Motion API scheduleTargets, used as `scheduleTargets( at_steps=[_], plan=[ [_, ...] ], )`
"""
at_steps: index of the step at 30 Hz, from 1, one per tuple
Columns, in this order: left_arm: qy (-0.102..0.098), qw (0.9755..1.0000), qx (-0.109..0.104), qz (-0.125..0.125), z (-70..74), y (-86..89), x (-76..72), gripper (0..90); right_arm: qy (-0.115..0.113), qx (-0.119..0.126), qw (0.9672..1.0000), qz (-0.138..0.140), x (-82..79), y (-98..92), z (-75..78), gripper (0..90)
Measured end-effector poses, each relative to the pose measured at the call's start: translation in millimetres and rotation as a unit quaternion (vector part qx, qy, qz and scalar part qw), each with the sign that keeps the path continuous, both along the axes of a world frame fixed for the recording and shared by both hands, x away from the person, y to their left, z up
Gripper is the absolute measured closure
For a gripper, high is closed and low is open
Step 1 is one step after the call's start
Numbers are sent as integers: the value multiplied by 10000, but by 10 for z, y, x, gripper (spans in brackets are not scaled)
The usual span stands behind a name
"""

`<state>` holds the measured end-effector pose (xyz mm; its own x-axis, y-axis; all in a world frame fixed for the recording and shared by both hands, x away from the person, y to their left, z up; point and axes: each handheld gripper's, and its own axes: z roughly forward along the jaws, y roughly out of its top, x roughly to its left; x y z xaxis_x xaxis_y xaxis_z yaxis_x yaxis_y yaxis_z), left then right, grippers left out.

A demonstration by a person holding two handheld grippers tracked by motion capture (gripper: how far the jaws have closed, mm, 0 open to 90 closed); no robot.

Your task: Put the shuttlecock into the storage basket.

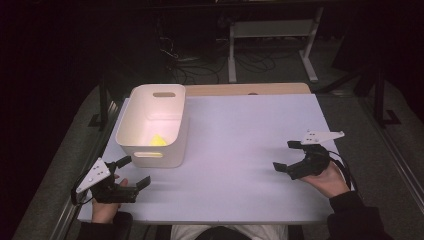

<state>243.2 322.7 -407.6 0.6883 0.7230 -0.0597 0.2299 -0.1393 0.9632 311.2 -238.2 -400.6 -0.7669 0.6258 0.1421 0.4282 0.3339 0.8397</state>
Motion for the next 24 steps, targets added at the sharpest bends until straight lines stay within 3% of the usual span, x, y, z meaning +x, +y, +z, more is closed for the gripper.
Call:
scheduleTargets(
  at_steps=[16,24],
  plan=[
    [-10,10000,15,15,2,3,-1,0,-93,75,9989,-444,-173,-297,-192,0],
    [-17,10000,22,26,3,6,-2,0,-175,89,9984,-540,-240,-355,-236,0]
  ],
)
